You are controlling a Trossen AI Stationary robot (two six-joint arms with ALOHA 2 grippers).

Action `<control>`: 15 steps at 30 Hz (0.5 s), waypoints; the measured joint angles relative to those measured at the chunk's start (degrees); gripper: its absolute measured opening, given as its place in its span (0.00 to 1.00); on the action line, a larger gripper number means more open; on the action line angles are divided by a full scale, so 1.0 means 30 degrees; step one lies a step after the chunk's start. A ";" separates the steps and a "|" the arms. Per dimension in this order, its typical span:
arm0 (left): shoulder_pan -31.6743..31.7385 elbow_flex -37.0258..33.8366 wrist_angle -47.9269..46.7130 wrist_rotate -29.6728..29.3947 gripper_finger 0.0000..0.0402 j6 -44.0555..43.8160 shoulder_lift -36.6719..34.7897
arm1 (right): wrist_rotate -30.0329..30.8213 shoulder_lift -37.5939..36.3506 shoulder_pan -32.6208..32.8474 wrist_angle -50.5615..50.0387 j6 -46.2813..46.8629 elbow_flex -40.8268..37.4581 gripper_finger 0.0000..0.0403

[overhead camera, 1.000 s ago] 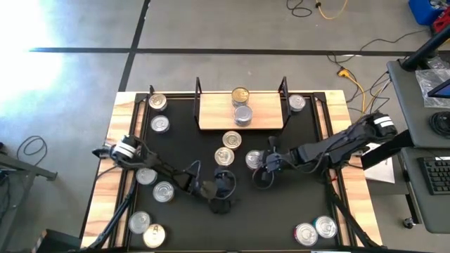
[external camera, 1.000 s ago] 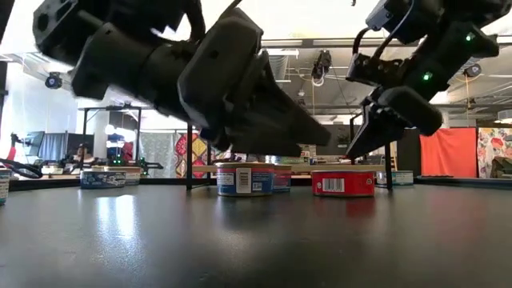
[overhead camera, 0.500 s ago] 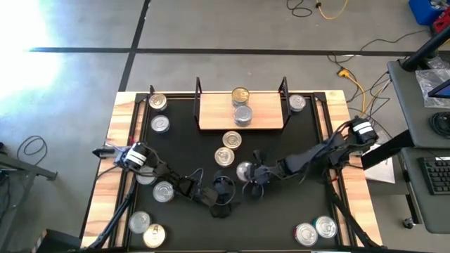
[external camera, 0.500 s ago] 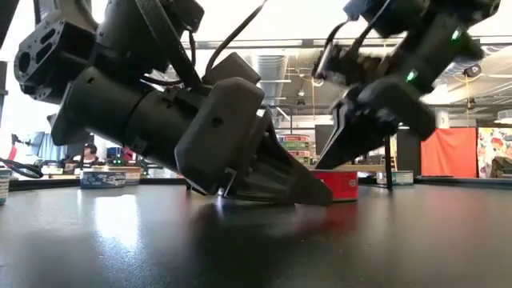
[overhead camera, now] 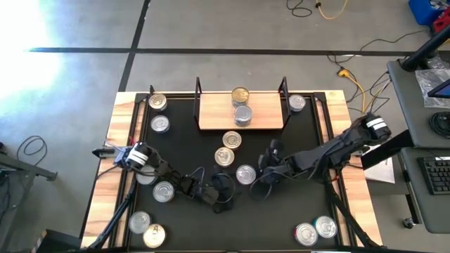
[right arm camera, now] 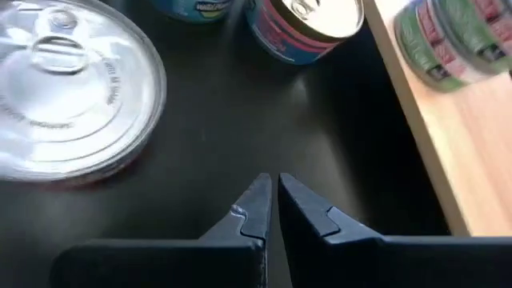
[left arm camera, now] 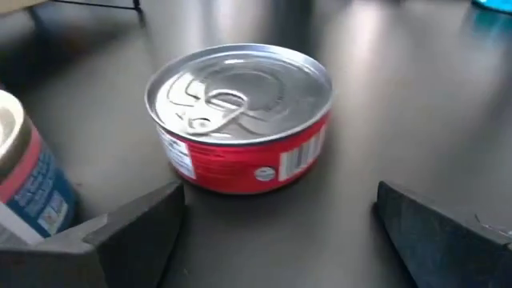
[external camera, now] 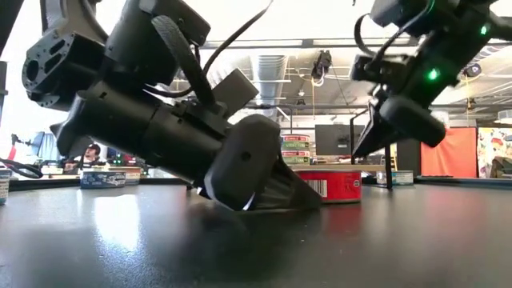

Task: Stack canned seafood by type on shelf
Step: Put the red tuna can on the shelf

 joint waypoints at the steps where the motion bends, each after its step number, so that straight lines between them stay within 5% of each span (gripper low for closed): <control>1: 0.0098 0.0000 0.0045 -0.0022 0.99 0.0020 0.0000 | -0.0033 0.0105 -0.0035 0.0594 0.0206 -0.0251 0.04; 8: 0.0542 -0.0051 -0.0420 -0.2048 0.99 -0.0135 -0.0051 | -0.3219 0.0987 0.0477 0.3086 0.1379 -0.0433 0.04; 15: 0.0523 -0.0210 -0.0951 -0.2091 0.99 -0.0279 -0.0309 | -0.5547 0.0650 0.1810 0.1902 0.2062 0.0397 0.04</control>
